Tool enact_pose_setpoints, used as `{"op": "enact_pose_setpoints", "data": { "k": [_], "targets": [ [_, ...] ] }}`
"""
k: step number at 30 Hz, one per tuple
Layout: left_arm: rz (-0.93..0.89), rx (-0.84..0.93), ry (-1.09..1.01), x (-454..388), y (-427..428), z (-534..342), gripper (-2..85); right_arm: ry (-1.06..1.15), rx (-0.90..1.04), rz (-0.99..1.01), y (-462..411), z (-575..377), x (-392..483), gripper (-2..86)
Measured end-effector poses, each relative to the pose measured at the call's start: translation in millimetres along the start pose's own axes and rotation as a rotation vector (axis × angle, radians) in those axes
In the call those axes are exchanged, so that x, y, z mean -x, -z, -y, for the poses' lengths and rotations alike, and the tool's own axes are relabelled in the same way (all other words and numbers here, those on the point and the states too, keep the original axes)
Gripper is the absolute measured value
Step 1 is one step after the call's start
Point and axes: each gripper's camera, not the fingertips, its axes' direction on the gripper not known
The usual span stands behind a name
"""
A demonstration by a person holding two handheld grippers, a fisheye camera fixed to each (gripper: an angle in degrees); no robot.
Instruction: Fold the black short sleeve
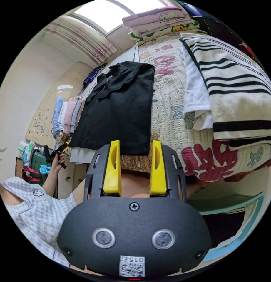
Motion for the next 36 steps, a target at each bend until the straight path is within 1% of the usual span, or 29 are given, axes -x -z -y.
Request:
{"op": "enact_pose_setpoints", "data": {
  "k": [2, 4, 5, 6, 7, 9, 11, 14, 16, 18, 21, 24, 25, 27, 28, 29, 31, 33, 34, 35, 36],
  "targets": [
    [0.007, 0.005, 0.013, -2, -1, 1, 10.5, 0.015, 0.013, -0.052, -2, 4, 6, 13.6],
    [-0.061, 0.029, 0.027, -3, -2, 4, 7.0, 0.028, 0.019, -0.073, -3, 5, 11, 13.2],
    [-0.130, 0.037, 0.022, -5, -4, 5, 4.8, 0.038, 0.019, -0.071, -2, 5, 13, 12.1],
    [-0.148, 0.036, 0.030, -7, -5, 6, 3.0, 0.035, 0.018, -0.081, -3, 4, 13, 10.9],
    [-0.141, 0.034, 0.033, -7, -5, 7, 2.3, 0.031, 0.019, -0.089, -3, 4, 13, 10.2],
    [-0.108, 0.019, -0.019, -14, -6, 7, 0.5, 0.022, 0.024, -0.139, -1, 1, 13, 4.6],
    [-0.087, -0.015, -0.070, -21, 2, 2, 0.0, 0.049, 0.013, -0.109, 5, -5, 16, 4.0],
    [-0.052, -0.061, -0.150, -33, 28, -10, -0.4, 0.072, -0.024, -0.119, 19, -19, 19, 3.4],
    [-0.052, -0.058, -0.181, -39, 46, -20, -0.4, 0.080, -0.039, -0.144, 28, -31, 19, 3.1],
    [-0.050, -0.030, -0.228, -49, 61, -39, -0.2, 0.094, -0.038, -0.202, 37, -51, 16, 2.8],
    [-0.014, 0.018, -0.314, -64, 60, -63, 0.4, 0.103, -0.011, -0.250, 34, -79, 8, 3.0],
    [0.057, 0.064, -0.317, -71, 51, -66, 2.3, 0.099, 0.021, -0.264, 25, -102, -2, 4.1],
    [0.079, 0.059, -0.310, -71, 52, -64, 3.1, 0.093, 0.020, -0.279, 25, -105, -4, 4.5],
    [0.182, -0.038, -0.273, -75, 65, -48, 5.4, 0.113, -0.028, -0.334, 33, -115, -5, 5.3],
    [0.190, -0.072, -0.269, -77, 68, -42, 5.8, 0.136, -0.044, -0.337, 36, -117, -3, 5.4],
    [0.156, -0.126, -0.284, -86, 70, -27, 5.9, 0.192, -0.077, -0.342, 39, -117, 5, 5.6],
    [0.023, -0.136, -0.313, -104, 57, 2, 6.0, 0.288, -0.126, -0.342, 37, -113, 20, 5.8],
    [-0.183, -0.065, -0.306, -131, 11, 46, 6.9, 0.427, -0.141, -0.331, 18, -99, 44, 7.2],
    [-0.226, -0.048, -0.297, -139, -3, 56, 7.2, 0.460, -0.135, -0.318, 11, -95, 50, 7.9],
    [-0.300, -0.022, -0.296, -156, -31, 74, 7.9, 0.534, -0.118, -0.277, -4, -86, 60, 9.5],
    [-0.333, 0.004, -0.288, -175, -58, 91, 8.1, 0.589, -0.092, -0.253, -20, -78, 66, 11.2]
  ]
}}
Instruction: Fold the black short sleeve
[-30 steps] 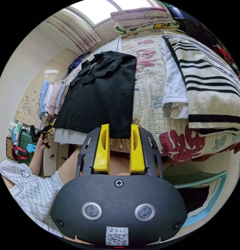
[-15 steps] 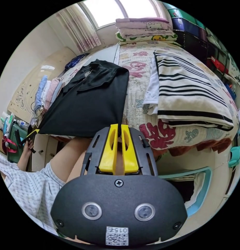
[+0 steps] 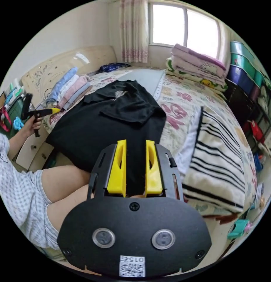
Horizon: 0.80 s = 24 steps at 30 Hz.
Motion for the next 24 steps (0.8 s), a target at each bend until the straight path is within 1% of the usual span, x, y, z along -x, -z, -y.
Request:
{"op": "enact_pose_setpoints", "data": {
  "k": [4, 6, 9, 11, 16, 20, 24],
  "targets": [
    [-0.035, 0.029, 0.045, -8, -71, 44, 9.0, 0.118, 0.067, 0.011, -48, 17, 5, 11.8],
    [0.015, 0.064, 0.062, -9, -103, 60, 9.6, 0.162, 0.118, 0.005, -74, 18, 1, 12.1],
    [-0.002, 0.095, 0.083, -8, -130, 71, 9.9, 0.177, 0.150, -0.011, -97, 13, -12, 12.5],
    [-0.007, 0.111, 0.092, -7, -145, 78, 9.3, 0.177, 0.158, 0.013, -108, 11, -22, 12.1],
    [0.016, 0.122, 0.087, -6, -164, 99, 6.5, 0.193, 0.129, 0.062, -115, 7, -43, 9.7],
    [-0.010, 0.136, 0.054, -5, -171, 112, 1.2, 0.154, 0.086, 0.087, -109, 8, -67, 5.5],
    [-0.058, 0.067, 0.049, -3, -157, 114, -0.1, 0.097, -0.003, 0.129, -91, 7, -93, 0.5]
  ]
}}
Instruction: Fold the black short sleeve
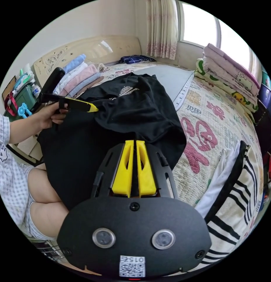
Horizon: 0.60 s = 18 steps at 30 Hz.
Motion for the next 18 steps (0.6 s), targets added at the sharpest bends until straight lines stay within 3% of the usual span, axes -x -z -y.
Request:
{"op": "enact_pose_setpoints", "data": {
  "k": [4, 7, 11, 14, 16, 18],
  "targets": [
    [-0.016, -0.078, -0.023, -5, 13, 10, -0.4, -0.037, -0.073, 0.023, 18, -3, -23, -0.4],
    [-0.001, -0.201, -0.114, -38, 3, 76, -0.2, -0.170, -0.190, 0.083, 45, 5, -68, -0.5],
    [-0.259, -0.420, -0.258, -153, -50, 191, 2.0, -0.728, -0.481, 0.069, 95, -7, -174, 0.6],
    [-0.442, -0.349, -0.200, -197, -88, 207, 7.4, -0.965, -0.581, 0.031, 108, -41, -212, 3.9],
    [-0.422, -0.305, -0.288, -207, -92, 189, 8.3, -0.899, -0.549, 0.061, 109, -53, -211, 6.3],
    [-0.265, -0.241, -0.469, -199, -78, 142, 8.4, -0.800, -0.480, 0.037, 104, -72, -188, 6.8]
  ]
}}
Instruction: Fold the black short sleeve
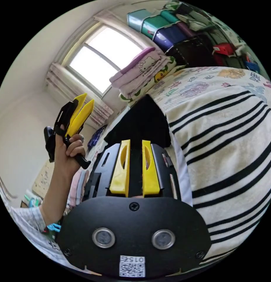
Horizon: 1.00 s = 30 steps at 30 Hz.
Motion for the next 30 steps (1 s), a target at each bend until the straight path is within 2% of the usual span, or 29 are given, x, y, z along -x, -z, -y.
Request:
{"op": "enact_pose_setpoints", "data": {
  "k": [4, 9, 12, 17, 22, 25, 30],
  "targets": [
    [0.123, 0.116, 0.027, 19, 82, -91, 8.3, 0.097, 0.106, 0.023, -10, -40, 13, 6.6],
    [0.467, 0.215, 0.148, 34, 233, -185, 8.5, 0.252, 0.318, 0.149, -87, -50, 91, 8.2],
    [0.599, 0.268, 0.148, 30, 274, -207, 9.1, 0.312, 0.418, 0.216, -145, -56, 146, 9.1],
    [0.641, 0.313, 0.119, 25, 281, -220, 10.4, 0.349, 0.603, 0.108, -248, -82, 203, 12.3],
    [0.673, 0.394, 0.073, 23, 258, -224, 10.9, 0.400, 0.643, -0.027, -299, -102, 229, 12.7],
    [0.703, 0.464, 0.057, 22, 247, -230, 9.9, 0.361, 0.672, -0.046, -317, -107, 227, 10.9],
    [0.667, 0.417, 0.121, 21, 266, -241, 5.0, 0.380, 0.734, -0.060, -329, -108, 234, 4.4]
  ]
}}
